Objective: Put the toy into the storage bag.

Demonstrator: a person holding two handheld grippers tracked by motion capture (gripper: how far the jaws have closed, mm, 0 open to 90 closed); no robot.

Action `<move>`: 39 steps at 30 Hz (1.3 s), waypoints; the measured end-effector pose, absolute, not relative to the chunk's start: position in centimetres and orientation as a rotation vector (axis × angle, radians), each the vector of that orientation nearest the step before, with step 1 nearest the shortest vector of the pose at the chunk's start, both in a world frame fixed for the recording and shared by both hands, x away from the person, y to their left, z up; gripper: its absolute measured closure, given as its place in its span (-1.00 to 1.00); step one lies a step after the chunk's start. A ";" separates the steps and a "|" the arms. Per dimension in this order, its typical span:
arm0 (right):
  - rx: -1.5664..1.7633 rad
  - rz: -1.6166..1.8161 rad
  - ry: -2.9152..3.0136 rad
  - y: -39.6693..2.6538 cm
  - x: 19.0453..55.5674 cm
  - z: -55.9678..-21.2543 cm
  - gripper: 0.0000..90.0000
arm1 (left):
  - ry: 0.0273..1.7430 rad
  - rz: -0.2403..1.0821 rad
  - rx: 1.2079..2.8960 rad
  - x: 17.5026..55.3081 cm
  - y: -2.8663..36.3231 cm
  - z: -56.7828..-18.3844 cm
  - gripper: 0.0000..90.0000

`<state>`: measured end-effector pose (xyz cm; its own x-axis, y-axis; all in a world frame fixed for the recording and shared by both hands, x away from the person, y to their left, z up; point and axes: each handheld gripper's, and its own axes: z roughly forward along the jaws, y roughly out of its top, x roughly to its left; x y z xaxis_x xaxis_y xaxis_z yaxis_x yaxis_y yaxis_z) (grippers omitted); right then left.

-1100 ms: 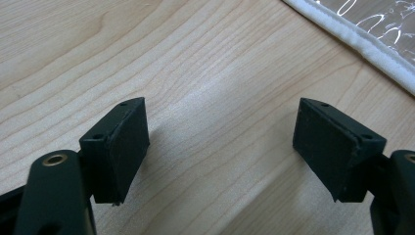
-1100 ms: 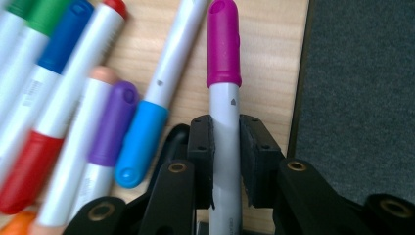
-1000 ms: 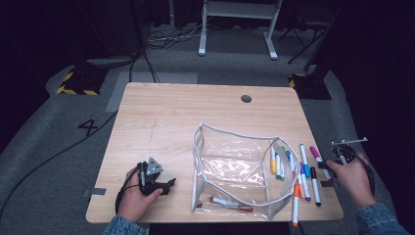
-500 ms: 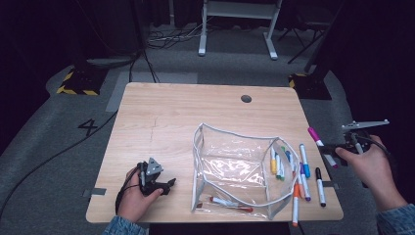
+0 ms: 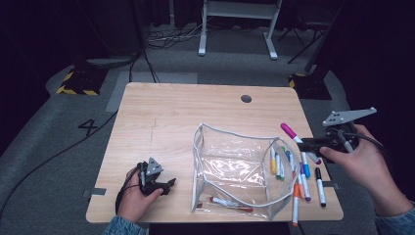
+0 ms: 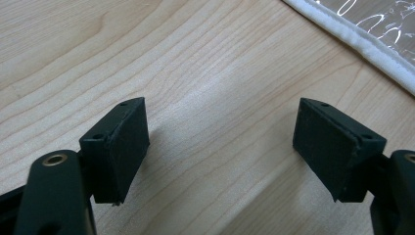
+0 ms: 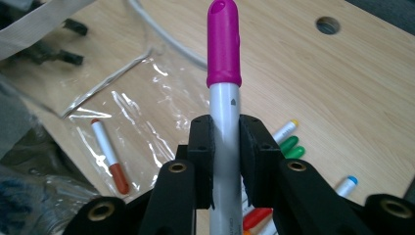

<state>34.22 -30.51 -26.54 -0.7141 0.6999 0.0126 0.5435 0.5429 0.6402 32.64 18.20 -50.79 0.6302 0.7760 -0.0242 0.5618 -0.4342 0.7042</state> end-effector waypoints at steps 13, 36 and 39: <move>0.815 0.908 2.708 -24.3 33.3 -26.3 0.71 | 1.040 0.393 2.168 32.8 18.1 -50.7 -0.54; 0.600 0.755 2.997 -15.4 33.7 -31.0 0.71 | 1.038 0.409 2.168 32.9 18.0 -50.7 -0.54; 0.585 0.725 3.028 -14.6 33.7 -31.8 0.71 | 1.038 0.410 2.169 32.9 18.0 -50.7 -0.54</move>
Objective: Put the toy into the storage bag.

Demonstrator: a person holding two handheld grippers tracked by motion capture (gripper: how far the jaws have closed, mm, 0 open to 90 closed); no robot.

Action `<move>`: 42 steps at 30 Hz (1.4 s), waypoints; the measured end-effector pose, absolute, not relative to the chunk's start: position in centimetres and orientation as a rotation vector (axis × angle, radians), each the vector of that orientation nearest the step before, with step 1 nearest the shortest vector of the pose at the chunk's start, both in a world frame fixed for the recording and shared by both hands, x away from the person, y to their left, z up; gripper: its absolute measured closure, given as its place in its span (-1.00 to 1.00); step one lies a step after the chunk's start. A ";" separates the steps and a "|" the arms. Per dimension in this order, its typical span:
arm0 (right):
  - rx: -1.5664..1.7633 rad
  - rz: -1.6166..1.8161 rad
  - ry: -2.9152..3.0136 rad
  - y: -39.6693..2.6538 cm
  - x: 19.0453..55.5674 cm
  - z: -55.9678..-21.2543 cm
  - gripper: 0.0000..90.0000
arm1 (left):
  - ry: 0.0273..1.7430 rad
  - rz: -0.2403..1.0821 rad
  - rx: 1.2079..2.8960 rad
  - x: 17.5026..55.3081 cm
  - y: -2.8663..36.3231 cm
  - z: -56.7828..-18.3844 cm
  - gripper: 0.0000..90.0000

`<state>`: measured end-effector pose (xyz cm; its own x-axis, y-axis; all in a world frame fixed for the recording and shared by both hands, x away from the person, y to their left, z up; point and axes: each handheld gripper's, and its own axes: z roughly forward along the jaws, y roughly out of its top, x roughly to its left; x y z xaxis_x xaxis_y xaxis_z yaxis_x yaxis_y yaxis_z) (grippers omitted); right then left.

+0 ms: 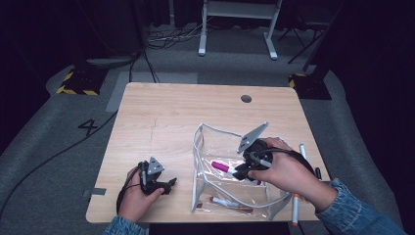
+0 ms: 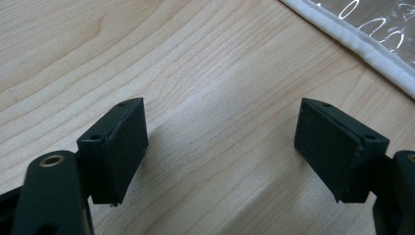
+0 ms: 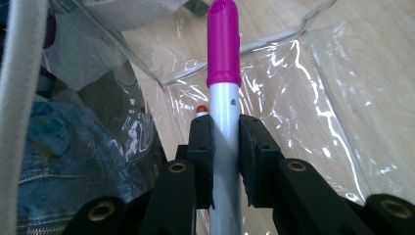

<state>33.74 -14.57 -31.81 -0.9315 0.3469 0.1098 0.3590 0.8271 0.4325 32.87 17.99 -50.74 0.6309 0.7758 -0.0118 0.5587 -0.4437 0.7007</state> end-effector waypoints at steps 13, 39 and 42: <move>-0.521 -0.476 -2.958 -12.1 33.8 -35.9 0.71 | 1.040 0.408 2.168 32.9 18.0 -50.7 -0.54; -0.420 -0.138 -2.899 -11.6 34.9 -40.3 0.70 | 1.038 0.410 2.169 32.9 18.0 -50.7 -0.54; -0.407 -0.114 -2.875 -11.6 35.0 -40.6 0.70 | 1.037 0.411 2.169 32.9 18.0 -50.7 -0.54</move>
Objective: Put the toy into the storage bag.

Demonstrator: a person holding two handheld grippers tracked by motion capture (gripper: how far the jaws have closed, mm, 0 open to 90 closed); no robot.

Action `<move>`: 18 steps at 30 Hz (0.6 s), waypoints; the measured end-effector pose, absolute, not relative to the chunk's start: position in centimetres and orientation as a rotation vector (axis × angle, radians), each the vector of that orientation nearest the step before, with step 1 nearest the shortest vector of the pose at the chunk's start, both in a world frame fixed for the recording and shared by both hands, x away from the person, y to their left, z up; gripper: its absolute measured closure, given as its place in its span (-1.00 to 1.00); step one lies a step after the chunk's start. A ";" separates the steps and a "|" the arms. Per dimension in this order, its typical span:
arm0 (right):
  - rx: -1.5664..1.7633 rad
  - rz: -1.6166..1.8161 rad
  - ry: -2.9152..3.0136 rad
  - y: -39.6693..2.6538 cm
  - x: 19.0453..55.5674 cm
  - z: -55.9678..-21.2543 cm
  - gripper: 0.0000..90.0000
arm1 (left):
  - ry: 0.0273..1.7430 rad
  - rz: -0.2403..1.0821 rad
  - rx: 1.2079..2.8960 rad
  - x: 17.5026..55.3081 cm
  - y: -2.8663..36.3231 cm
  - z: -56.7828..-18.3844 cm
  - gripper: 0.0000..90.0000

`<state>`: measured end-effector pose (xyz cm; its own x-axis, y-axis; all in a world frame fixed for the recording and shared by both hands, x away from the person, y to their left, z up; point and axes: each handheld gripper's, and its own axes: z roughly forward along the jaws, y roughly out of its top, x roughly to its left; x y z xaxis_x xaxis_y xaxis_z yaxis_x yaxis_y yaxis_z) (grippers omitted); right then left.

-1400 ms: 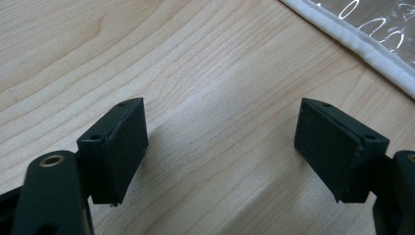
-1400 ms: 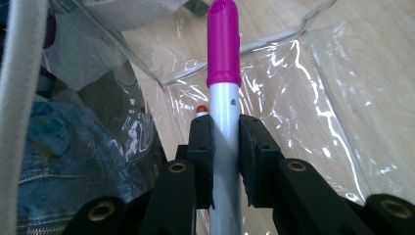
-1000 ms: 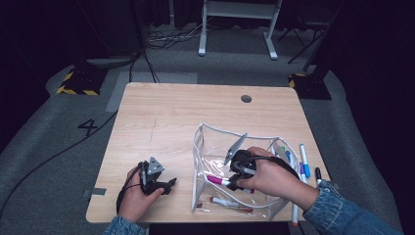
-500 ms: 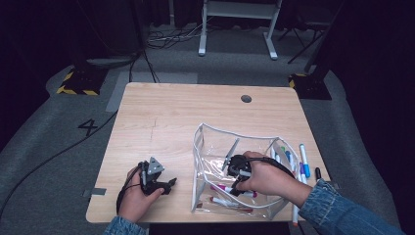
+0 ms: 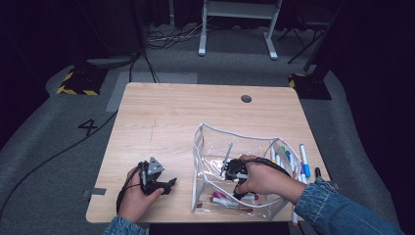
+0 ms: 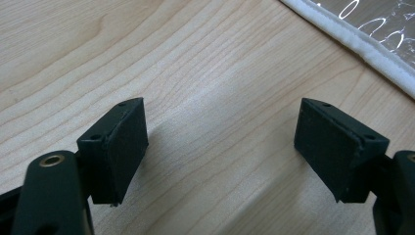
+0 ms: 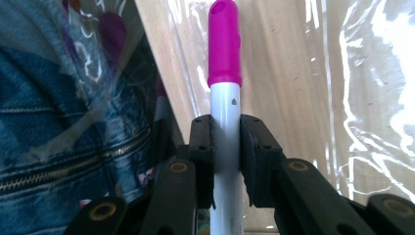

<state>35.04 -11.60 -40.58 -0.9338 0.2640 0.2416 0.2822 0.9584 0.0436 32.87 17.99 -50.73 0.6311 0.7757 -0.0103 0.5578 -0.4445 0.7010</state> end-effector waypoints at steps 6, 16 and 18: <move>-0.415 -0.144 -2.873 -11.8 35.2 -40.5 0.55 | 1.043 0.410 2.166 32.8 18.0 -50.7 -0.54; -0.547 -0.460 -2.948 -13.5 35.5 -36.7 0.37 | 1.037 0.411 2.168 32.9 18.0 -50.7 -0.54; -0.575 -0.538 -2.966 -14.1 35.6 -35.6 0.36 | 1.037 0.411 2.169 32.9 18.0 -50.7 -0.54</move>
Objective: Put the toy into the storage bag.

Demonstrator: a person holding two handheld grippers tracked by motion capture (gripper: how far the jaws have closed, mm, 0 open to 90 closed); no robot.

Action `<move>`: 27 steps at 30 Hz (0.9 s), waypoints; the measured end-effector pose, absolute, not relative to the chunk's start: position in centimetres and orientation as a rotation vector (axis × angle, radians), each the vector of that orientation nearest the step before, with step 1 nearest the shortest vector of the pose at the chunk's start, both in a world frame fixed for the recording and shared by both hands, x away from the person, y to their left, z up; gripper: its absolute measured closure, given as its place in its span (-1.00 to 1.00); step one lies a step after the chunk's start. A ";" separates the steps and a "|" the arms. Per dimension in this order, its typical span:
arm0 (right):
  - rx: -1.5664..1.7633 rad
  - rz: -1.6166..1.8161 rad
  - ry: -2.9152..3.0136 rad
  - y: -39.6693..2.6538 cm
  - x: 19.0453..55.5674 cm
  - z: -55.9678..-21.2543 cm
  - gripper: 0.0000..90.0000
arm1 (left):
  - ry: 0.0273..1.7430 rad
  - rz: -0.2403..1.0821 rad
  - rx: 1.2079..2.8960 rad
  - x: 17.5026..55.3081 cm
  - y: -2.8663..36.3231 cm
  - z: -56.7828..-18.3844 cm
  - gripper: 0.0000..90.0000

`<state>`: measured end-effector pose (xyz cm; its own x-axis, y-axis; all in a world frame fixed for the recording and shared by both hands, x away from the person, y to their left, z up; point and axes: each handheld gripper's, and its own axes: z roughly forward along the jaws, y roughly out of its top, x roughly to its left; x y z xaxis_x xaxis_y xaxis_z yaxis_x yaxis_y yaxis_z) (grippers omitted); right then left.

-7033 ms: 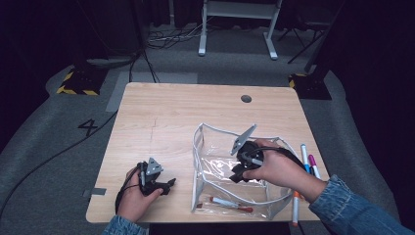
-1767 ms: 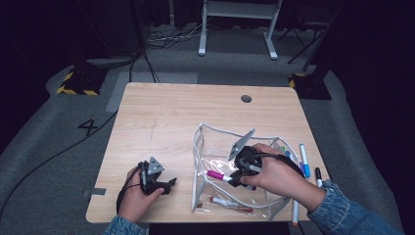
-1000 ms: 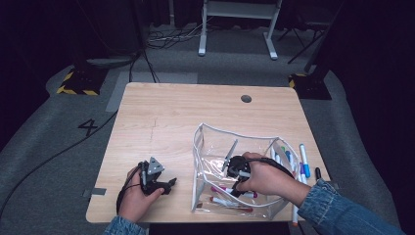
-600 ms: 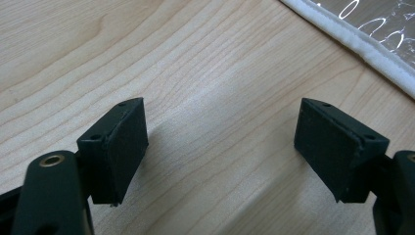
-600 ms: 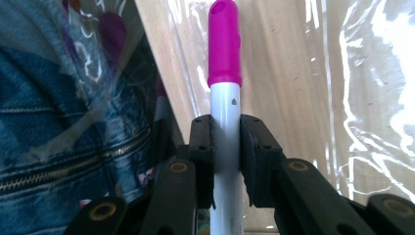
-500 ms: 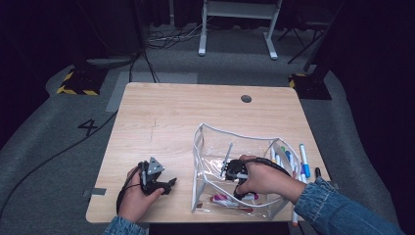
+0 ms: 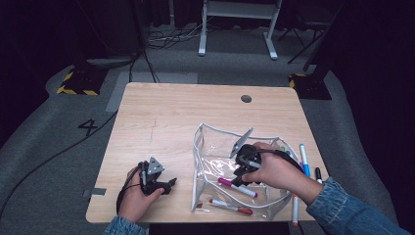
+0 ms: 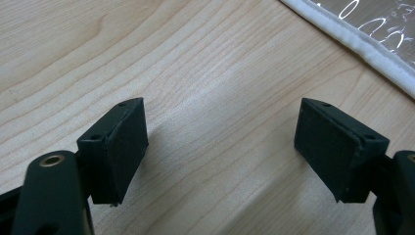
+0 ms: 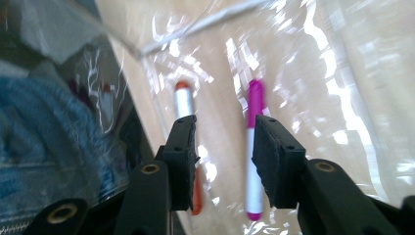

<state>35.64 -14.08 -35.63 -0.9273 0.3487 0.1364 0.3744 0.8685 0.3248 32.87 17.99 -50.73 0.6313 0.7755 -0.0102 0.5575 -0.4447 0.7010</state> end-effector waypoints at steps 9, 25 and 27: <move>-0.710 -0.805 -3.002 -17.5 35.8 -31.5 0.21 | 1.047 0.407 2.160 32.8 17.9 -50.8 -0.54; -1.024 -1.092 -2.984 -26.2 34.4 -27.0 0.14 | 1.045 0.408 2.162 32.8 17.9 -50.8 -0.54; -1.084 -1.117 -2.975 -27.8 34.3 -26.8 0.14 | 1.044 0.409 2.163 32.8 17.9 -50.8 -0.54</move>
